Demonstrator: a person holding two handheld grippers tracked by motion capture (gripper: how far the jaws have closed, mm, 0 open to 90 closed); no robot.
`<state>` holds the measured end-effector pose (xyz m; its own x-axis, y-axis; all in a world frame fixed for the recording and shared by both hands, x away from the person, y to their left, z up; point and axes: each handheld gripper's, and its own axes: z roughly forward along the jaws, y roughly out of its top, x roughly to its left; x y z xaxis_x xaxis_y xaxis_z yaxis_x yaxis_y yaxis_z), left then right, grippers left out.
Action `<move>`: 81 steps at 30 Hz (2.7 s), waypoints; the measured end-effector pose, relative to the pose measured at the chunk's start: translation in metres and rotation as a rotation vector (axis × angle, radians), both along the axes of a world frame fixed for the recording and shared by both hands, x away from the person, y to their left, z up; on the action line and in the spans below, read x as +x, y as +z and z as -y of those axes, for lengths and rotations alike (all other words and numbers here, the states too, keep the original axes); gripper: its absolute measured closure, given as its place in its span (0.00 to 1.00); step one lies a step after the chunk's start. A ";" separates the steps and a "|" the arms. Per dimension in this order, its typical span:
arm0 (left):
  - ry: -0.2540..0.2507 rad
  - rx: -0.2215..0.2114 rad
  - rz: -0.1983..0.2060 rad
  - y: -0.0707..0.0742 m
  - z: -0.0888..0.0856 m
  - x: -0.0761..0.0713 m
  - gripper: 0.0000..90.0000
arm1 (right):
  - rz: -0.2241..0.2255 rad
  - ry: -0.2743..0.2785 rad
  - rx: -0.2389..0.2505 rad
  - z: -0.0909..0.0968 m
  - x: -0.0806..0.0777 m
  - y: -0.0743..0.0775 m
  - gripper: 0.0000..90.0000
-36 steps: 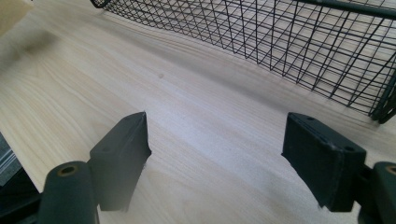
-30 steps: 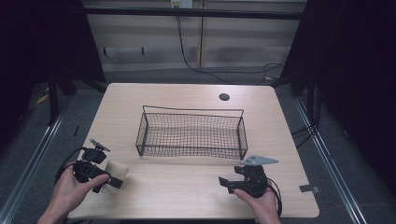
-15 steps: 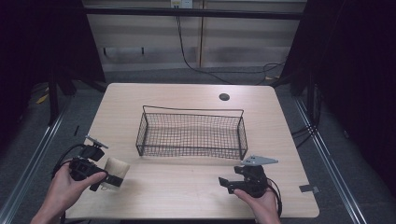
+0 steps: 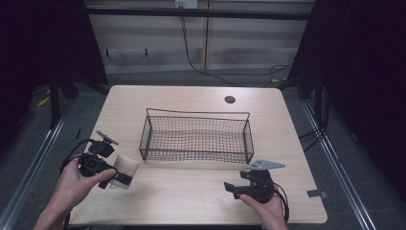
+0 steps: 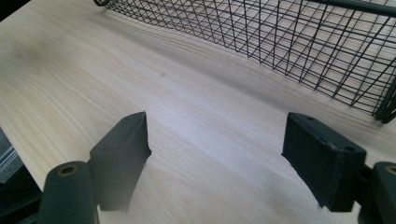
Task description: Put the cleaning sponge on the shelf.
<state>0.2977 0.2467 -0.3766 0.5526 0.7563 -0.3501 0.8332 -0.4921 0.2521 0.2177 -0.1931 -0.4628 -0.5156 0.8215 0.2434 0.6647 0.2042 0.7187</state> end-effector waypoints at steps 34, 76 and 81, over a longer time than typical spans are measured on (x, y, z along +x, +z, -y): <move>-0.032 -0.010 0.007 0.031 0.030 0.030 0.32 | 0.011 0.025 -0.007 -0.004 -0.001 0.001 0.23; 0.060 -0.030 0.024 0.062 0.066 0.075 0.32 | 0.003 0.020 -0.004 -0.003 0.000 0.000 0.22; 0.088 -0.036 0.022 0.062 0.073 0.082 0.32 | 0.003 0.019 -0.002 -0.002 -0.001 0.000 0.22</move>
